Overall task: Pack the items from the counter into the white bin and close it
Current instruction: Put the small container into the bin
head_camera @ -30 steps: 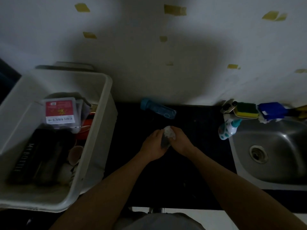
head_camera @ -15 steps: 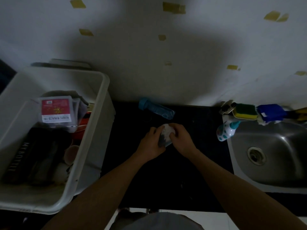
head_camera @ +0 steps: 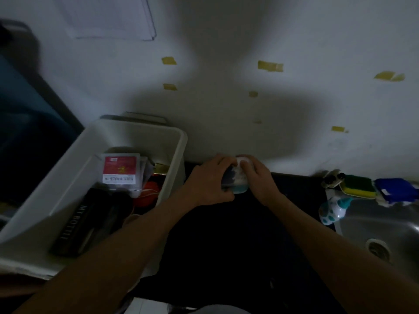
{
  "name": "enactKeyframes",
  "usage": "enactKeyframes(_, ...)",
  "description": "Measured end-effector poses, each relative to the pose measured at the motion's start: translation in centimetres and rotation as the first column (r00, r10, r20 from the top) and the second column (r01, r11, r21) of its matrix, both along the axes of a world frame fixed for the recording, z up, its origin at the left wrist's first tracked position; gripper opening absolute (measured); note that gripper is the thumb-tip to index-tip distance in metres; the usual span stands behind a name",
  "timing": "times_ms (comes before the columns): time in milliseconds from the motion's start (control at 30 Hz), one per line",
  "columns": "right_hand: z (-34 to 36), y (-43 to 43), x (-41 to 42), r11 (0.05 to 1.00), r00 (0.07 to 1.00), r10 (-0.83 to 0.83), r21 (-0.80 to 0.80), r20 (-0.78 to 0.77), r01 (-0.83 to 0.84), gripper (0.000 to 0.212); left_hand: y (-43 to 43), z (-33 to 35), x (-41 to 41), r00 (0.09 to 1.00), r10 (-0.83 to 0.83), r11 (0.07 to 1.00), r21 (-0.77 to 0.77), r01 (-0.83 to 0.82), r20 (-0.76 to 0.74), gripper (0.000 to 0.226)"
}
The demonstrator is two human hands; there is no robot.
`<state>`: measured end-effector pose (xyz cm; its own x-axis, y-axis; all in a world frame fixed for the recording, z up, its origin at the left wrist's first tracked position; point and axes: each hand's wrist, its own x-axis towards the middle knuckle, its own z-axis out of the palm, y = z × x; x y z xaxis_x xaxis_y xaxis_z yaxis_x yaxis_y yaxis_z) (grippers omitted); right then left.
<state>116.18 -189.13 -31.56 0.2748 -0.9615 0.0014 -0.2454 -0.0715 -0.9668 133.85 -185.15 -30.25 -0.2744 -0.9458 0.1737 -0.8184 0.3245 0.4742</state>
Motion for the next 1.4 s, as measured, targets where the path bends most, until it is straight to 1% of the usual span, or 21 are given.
enactKeyframes(133,2.7,-0.5,4.0,1.0,1.0,0.006,-0.011,-0.001,-0.006,0.025,0.5,3.1,3.9,1.0,0.003,0.996,-0.094,-0.005,-0.022,0.069)
enactKeyframes(267,5.4,-0.7,8.5,0.994,0.999,0.035,-0.101,0.001,-0.034,0.03,1.2,5.1,8.1,0.998,0.048,0.977,-0.203,-0.057,-0.052,0.068)
enactKeyframes(333,6.5,-0.8,10.9,0.99,1.0,0.019,-0.142,-0.006,-0.019,0.029,1.5,5.9,10.2,0.995,0.068,0.972,-0.219,-0.084,-0.079,0.069)
enactKeyframes(467,7.4,-0.8,15.7,0.99,0.999,-0.033,-0.133,0.024,0.036,0.027,1.6,6.2,14.2,0.983,0.098,0.958,-0.252,-0.135,-0.154,0.071)
enactKeyframes(567,7.3,-0.4,19.3,0.985,0.994,-0.1,-0.134,0.047,0.105,0.026,1.8,5.0,17.2,0.943,0.163,0.947,-0.222,-0.232,-0.289,0.077)
enactKeyframes(700,6.3,0.7,23.8,0.989,0.995,-0.094,-0.108,0.036,0.098,0.027,2.3,2.1,20.8,0.864,0.233,0.95,-0.085,-0.299,-0.446,0.085)
enactKeyframes(800,5.6,1.1,26.9,0.996,0.993,-0.072,-0.047,0.088,0.076,0.023,2.2,0.0,23.3,0.845,0.22,0.968,0.0,-0.252,-0.488,0.078)
enactKeyframes(867,4.7,1.3,28.5,0.996,0.992,-0.092,-0.008,0.084,0.093,0.024,2.1,-1.0,24.6,0.837,0.224,0.97,0.029,-0.242,-0.499,0.07)
enactKeyframes(933,3.5,1.4,29.7,0.992,0.988,-0.125,0.033,0.09,0.122,0.024,1.9,-1.8,25.6,0.836,0.24,0.967,0.042,-0.253,-0.494,0.07)
enactKeyframes(1000,2.3,1.4,30.4,0.978,0.976,-0.188,0.115,0.115,0.174,0.024,1.6,-2.6,26.3,0.844,0.224,0.971,0.042,-0.234,-0.487,0.072)
enactKeyframes(1100,0.9,1.0,31.4,0.918,0.935,-0.322,0.289,0.148,0.271,0.024,0.8,-3.7,27.0,0.868,0.168,0.986,0.075,-0.151,-0.467,0.072)
enactKeyframes(1167,0.1,0.9,31.5,0.892,0.92,-0.358,0.351,0.157,0.287,0.024,0.3,-4.4,27.0,0.88,0.161,0.986,0.11,-0.124,-0.446,0.07)
enactKeyframes(1300,-1.1,0.6,31.9,0.838,0.905,-0.401,0.456,0.141,0.3,0.033,-0.8,-5.7,27.1,0.887,0.168,0.983,0.143,-0.117,-0.429,0.062)
enactKeyframes(1400,-1.9,0.3,32.3,0.765,0.887,-0.446,0.567,0.12,0.308,0.045,-1.3,-6.7,26.9,0.898,0.198,0.976,0.16,-0.146,-0.392,0.058)
